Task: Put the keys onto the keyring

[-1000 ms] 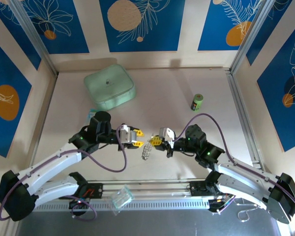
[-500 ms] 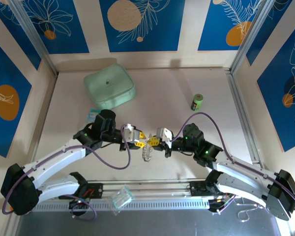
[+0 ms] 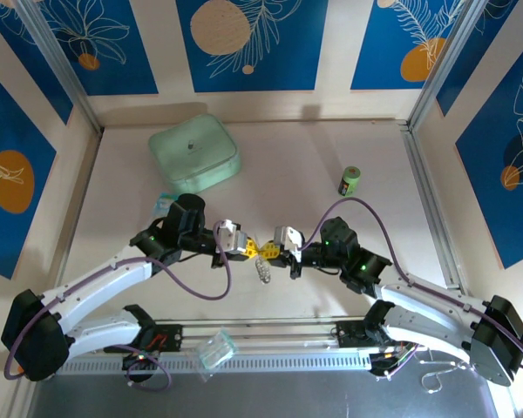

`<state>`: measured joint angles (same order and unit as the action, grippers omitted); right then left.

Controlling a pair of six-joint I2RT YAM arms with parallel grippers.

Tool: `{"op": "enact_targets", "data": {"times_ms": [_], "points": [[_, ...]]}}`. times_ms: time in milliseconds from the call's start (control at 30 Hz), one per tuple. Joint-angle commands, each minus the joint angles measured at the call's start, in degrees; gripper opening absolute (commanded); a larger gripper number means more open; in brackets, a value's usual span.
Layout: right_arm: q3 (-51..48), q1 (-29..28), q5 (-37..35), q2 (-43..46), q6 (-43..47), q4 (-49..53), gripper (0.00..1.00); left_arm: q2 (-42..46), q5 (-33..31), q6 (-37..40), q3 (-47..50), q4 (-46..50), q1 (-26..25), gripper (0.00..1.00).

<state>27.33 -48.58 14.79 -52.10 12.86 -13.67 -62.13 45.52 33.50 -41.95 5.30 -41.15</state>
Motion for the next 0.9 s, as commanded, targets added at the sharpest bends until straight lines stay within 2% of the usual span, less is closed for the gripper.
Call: {"op": "enact_targets", "data": {"times_ms": [0,100,167,267,367,467,533,633,767,867], "points": [[2.14,-0.63,0.45,-0.07,1.24,-2.69,0.0,-0.07,0.79,-0.18,-1.12,-1.03,-0.32,0.0],[1.03,0.33,-3.49,2.04,1.45,-1.18,0.34,0.55,-3.43,-4.09,-1.45,-1.63,-0.42,0.0],[0.17,1.7,-6.26,5.27,0.87,0.99,0.44,0.86,-7.5,-8.76,-2.27,-1.31,-0.47,0.0],[-0.22,4.78,-7.28,11.29,-0.51,5.89,0.43,0.29,-15.84,-20.22,-5.51,2.48,-1.06,0.0],[0.61,6.05,-4.24,15.76,-2.63,10.81,0.33,-1.89,-22.69,-28.38,-10.94,11.77,-2.1,0.0],[2.04,4.36,0.21,15.45,-3.68,12.89,0.24,-4.17,-29.41,-34.06,-16.08,19.84,-3.41,0.0],[2.52,1.52,0.59,13.92,-2.83,12.69,0.22,-5.74,-32.96,-37.04,-19.47,24.32,-3.75,0.0],[2.25,-2.7,-1.91,10.72,-2.29,7.92,0.21,-8.74,-36.55,-41.85,-26.13,31.73,-3.91,0.0],[0.7,-6.84,-6.96,4.43,-4.24,-3.64,0.21,-15.05,-41.52,-51.28,-36.58,44.45,-4.02,0.0],[-0.5,-8.26,-10.58,-0.98,-5.32,-11.78,0.21,-20.7,-41.11,-60.21,-44.03,54.19,-3.97,0.0]]}}
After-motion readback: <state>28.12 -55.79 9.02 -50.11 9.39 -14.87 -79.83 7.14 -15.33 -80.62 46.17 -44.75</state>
